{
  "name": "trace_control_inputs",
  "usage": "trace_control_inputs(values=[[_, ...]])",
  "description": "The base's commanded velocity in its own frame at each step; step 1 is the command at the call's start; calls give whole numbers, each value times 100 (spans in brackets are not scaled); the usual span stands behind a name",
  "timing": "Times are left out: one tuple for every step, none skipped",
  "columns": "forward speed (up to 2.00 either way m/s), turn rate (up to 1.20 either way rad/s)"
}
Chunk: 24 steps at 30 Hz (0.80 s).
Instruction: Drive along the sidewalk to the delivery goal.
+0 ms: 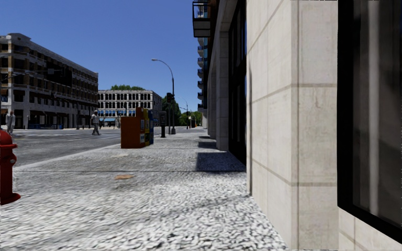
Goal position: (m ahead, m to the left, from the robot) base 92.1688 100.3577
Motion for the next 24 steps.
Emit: trace_control_inputs(values=[[200,12],[200,14],[200,15],[200,15],[200,15],[200,15],[200,15],[200,15],[200,15],[200,15],[200,15],[200,15],[200,15],[200,15],[200,15],[200,15],[200,14],[200,3],[200,3],[200,0],[200,0],[200,0],[200,0],[200,0]])
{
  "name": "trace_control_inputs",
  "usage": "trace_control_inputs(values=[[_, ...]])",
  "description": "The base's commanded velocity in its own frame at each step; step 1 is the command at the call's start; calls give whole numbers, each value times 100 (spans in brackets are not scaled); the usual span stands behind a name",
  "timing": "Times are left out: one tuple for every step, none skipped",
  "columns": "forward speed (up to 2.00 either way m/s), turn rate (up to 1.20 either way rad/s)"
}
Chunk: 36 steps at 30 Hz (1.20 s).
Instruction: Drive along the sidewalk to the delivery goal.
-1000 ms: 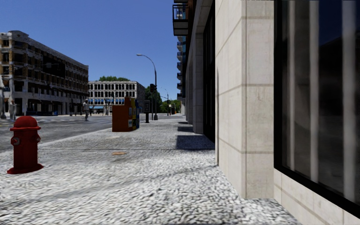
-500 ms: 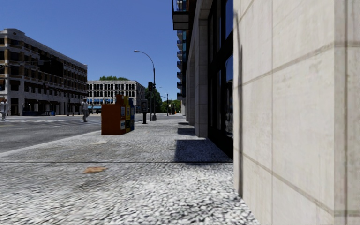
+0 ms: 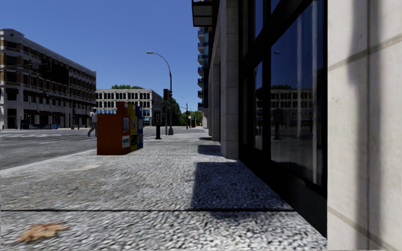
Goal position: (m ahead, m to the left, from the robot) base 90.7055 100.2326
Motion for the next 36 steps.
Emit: trace_control_inputs(values=[[200,0],[200,0],[200,0],[200,0],[200,0],[200,0],[200,0],[200,0],[200,0],[200,0],[200,0],[200,0],[200,0],[200,0],[200,0],[200,0],[200,0],[200,0],[200,0],[200,0],[200,0],[200,0],[200,0],[200,0],[200,0],[200,0],[200,0],[200,0],[200,0],[200,0],[200,0],[200,0],[200,0],[200,0],[200,0],[200,0]])
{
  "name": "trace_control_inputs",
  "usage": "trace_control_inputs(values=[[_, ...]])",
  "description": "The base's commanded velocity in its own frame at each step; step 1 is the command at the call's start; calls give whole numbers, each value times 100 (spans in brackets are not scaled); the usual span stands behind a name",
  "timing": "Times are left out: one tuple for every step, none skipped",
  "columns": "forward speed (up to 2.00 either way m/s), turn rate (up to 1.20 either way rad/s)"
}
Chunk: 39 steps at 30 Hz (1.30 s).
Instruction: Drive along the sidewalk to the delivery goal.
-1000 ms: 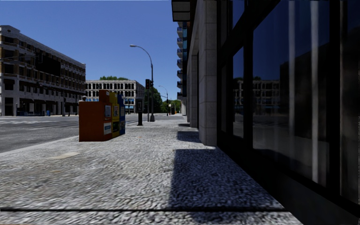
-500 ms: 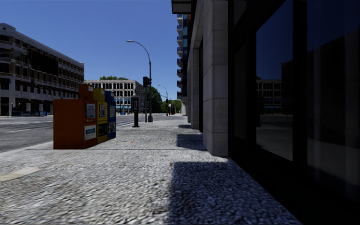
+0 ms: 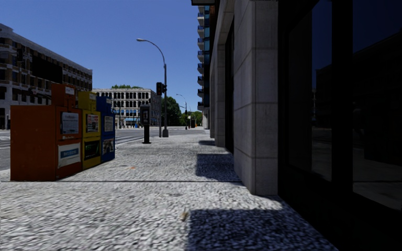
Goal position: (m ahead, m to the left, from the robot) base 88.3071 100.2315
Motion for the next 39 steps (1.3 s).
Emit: trace_control_inputs(values=[[200,0],[200,0],[200,0],[200,0],[200,0],[200,0],[200,0],[200,0],[200,0],[200,0],[200,0],[200,0],[200,0],[200,0],[200,0],[200,0],[200,0],[200,0],[200,0],[200,0],[200,0],[200,0],[200,0],[200,0],[200,0],[200,0],[200,0],[200,0],[200,0],[200,0],[200,0],[200,0],[200,0],[200,0],[200,0],[200,0],[200,0],[200,0],[200,0]])
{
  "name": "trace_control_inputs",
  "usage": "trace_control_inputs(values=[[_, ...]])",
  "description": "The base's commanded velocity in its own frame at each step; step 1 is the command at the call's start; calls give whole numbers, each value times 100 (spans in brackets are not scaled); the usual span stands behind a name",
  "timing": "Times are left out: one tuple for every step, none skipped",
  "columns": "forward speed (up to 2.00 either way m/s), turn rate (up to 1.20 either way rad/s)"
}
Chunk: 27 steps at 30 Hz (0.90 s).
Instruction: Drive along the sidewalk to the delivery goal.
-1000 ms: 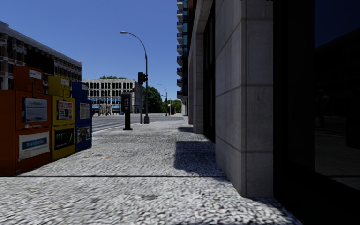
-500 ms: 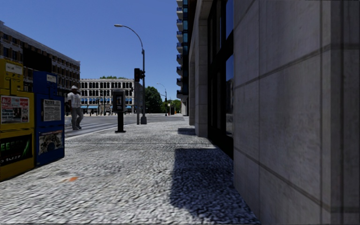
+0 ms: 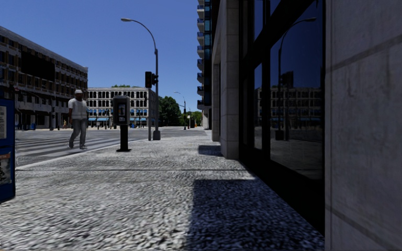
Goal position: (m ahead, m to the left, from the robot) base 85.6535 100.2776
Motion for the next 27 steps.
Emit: trace_control_inputs(values=[[200,0],[200,0],[200,0],[200,0],[200,0],[200,0],[200,0],[200,0],[200,0],[200,0],[200,0],[200,0],[200,0],[200,0],[200,0],[200,0],[200,0],[200,0],[200,0],[200,0],[200,0],[200,0],[200,0],[200,0],[200,0],[200,0],[200,0]])
